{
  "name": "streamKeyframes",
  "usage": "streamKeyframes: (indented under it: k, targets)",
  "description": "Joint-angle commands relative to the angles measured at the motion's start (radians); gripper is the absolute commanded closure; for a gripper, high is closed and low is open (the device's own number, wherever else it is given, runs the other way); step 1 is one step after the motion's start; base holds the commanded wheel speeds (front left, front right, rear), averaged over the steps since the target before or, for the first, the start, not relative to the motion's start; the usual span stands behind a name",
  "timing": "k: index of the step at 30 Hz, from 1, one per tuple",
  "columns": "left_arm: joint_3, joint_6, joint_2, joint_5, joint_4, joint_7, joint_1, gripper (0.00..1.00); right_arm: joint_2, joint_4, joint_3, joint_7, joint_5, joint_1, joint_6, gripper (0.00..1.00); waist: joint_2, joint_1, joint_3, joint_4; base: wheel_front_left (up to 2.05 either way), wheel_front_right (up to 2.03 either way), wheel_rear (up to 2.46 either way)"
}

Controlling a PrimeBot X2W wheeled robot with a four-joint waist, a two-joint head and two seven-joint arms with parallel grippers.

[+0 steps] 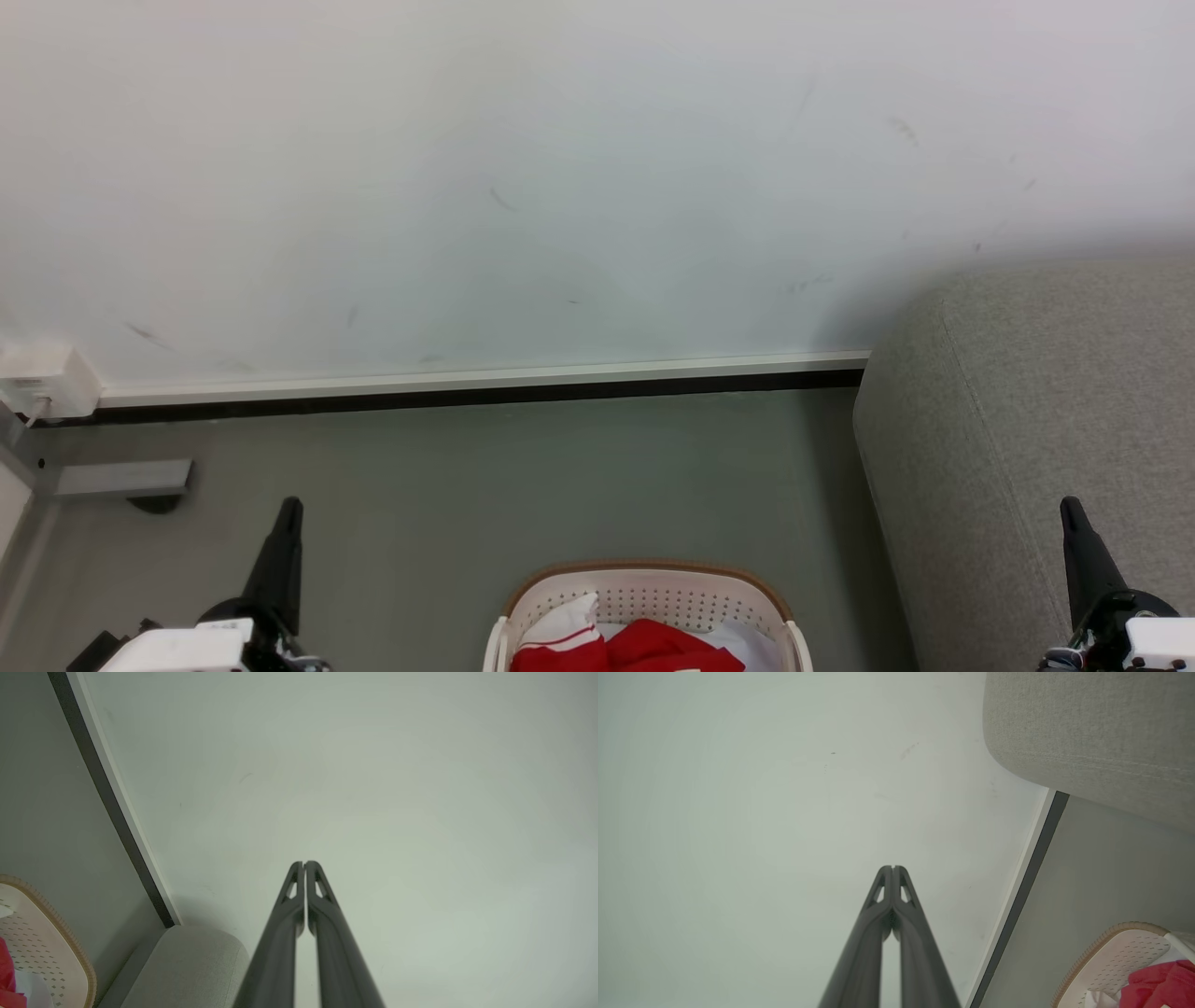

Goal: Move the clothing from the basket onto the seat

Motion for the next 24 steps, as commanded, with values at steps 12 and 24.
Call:
streamKeyframes:
  k: [12,24]
  targets:
    - [0.002,-0.004,0.002,-0.014,-0.003,0.003,-0.007,1.00,-0.002,-0.004,-0.003,0.002,0.002,-0.012,-0.002,1.00,0.0000,0.0000,0.000,0.000,0.00,0.00,0.00]
    - [0.002,-0.004,0.002,-0.014,-0.003,0.003,-0.007,1.00,-0.002,-0.004,-0.003,0.002,0.002,-0.012,-0.002,1.00,0.0000,0.0000,0.000,0.000,0.00,0.00,0.00]
